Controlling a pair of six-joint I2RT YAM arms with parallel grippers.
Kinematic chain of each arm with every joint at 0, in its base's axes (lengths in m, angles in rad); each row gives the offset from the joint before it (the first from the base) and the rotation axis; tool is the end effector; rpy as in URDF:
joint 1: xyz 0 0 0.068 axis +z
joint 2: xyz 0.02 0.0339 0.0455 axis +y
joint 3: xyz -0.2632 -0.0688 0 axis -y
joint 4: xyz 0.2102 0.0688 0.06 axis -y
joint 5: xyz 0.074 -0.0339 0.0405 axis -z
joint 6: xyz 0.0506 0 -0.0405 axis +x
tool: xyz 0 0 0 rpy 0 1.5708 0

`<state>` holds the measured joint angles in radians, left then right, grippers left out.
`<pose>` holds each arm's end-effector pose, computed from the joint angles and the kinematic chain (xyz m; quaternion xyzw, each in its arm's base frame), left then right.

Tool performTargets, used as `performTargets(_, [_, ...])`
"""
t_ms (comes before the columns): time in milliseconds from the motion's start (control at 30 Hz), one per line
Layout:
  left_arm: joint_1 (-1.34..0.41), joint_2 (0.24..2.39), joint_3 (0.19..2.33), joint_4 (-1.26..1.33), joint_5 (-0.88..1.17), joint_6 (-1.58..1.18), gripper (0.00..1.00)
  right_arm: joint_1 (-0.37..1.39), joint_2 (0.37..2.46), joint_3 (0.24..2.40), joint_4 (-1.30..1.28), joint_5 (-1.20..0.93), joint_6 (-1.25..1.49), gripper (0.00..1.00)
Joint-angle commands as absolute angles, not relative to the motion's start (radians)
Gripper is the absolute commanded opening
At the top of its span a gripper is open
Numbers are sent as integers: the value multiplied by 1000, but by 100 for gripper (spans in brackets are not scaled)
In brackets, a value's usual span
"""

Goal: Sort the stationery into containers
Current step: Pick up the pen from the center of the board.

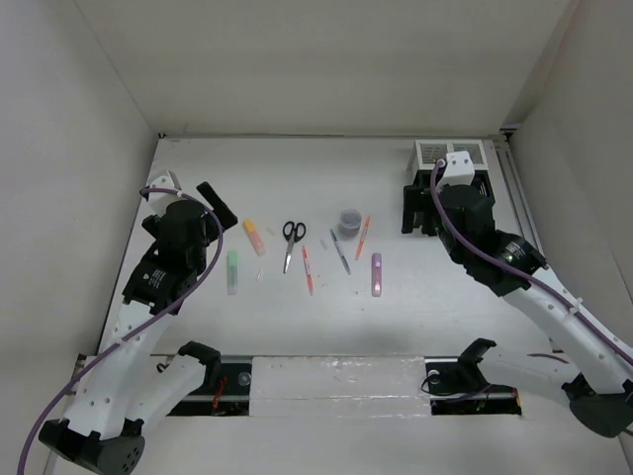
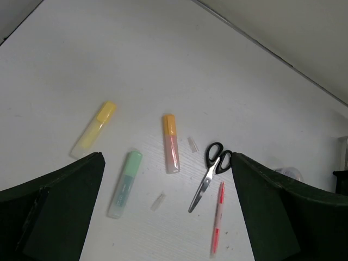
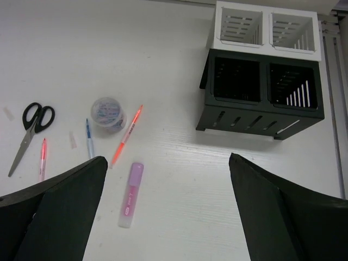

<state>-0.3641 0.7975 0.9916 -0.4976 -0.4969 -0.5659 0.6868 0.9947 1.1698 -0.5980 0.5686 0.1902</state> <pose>0.1431 -0.0287 0.3659 -0.2235 0.7625 -0.0802 0.6018 0.1561 0.0928 0.3820 -0.0505 0.8188 0.0080 0.5719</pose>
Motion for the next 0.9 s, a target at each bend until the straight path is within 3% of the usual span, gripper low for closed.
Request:
performTargets(0, [-360,795,1012,-482,-495,-572,100,689,996,1193,-548,566,164,100])
performTargets(100, [-360,795,1012,-482,-495,-572,100,689,1006,1184,-517,526,147,100])
performTargets(200, [-360,795,1012,-482,-495,-572,100,725,1002,1122,-364,325,-12,100])
performTargets(467, [-360,804,1012,-502,-526,-581,100,951,1383,1249,-377,477,66,100])
performTargets(767, [-360,814,1012,-515,-588,-594,100,960,1666,1308,-290,374,141,82])
performTargets(867, [-360,833,1012,-515,-577,-585,100,973,1697,1296,-259,391,224,81])
